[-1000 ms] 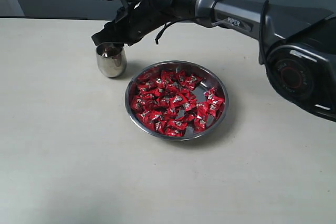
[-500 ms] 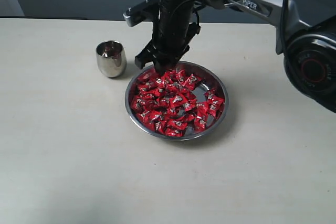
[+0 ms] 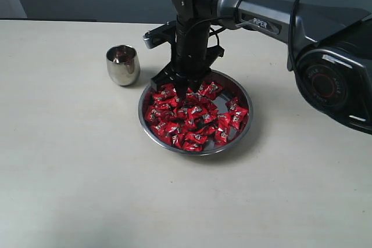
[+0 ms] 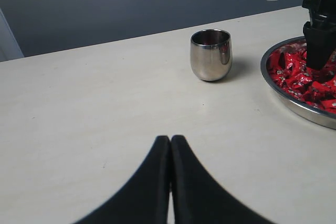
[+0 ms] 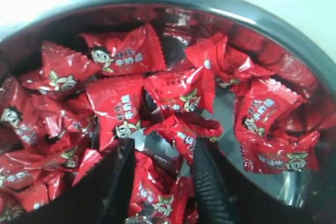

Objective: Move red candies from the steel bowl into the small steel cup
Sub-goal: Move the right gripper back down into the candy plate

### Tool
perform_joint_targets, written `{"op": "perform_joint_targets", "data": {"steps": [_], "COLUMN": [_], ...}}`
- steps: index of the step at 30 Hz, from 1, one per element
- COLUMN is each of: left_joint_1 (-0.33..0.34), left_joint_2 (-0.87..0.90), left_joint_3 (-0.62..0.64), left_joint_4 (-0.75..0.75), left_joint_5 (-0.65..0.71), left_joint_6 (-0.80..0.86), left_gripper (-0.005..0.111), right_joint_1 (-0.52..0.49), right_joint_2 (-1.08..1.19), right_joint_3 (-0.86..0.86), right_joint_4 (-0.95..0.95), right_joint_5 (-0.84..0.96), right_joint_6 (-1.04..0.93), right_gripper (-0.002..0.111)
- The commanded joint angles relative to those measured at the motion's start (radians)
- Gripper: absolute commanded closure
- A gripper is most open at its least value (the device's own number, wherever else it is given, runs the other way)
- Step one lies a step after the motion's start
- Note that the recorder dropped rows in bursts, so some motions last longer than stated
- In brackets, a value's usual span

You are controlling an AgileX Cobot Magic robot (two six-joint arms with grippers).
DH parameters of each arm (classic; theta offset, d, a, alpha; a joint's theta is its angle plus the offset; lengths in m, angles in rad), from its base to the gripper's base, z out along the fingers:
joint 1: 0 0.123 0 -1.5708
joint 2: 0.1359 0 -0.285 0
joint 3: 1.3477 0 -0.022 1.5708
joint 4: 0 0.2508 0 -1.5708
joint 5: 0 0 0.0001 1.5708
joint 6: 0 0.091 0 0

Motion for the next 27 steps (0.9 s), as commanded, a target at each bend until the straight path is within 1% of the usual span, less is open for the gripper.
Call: {"op": "perform_joint_targets", "data": {"steps": [1, 22, 23, 26, 27], "left_joint_1": [-0.003, -0.003, -0.003, -0.003, -0.003], "left_joint_2": [-0.004, -0.004, -0.004, -0.004, -0.004], "left_joint_3": [-0.001, -0.001, -0.001, -0.001, -0.001], "left_joint_4": [-0.001, -0.001, -0.001, -0.001, -0.001], "left_joint_5": [-0.009, -0.009, -0.009, -0.009, -0.009], "left_joint_6": [-0.005, -0.005, -0.005, -0.005, -0.005], "left_gripper": [0.106, 0.106, 0.106, 0.106, 0.106], "right_joint_1": [-0.006, -0.008, -0.008, -0.008, -0.008], "right_joint_2": [-0.001, 0.039, 0.039, 0.035, 0.033], "right_joint_3": [-0.002, -0.002, -0.002, -0.004, -0.004], "right_joint_4": [-0.030, -0.018, -0.018, -0.018, -0.018], "right_joint_5": [0.003, -0.039, -0.029, -0.008, -0.004], "right_joint_6": [0.002, 0.002, 0.002, 0.002, 0.002], "right_gripper": [0.071, 0.072, 0.082, 0.102, 0.106]}}
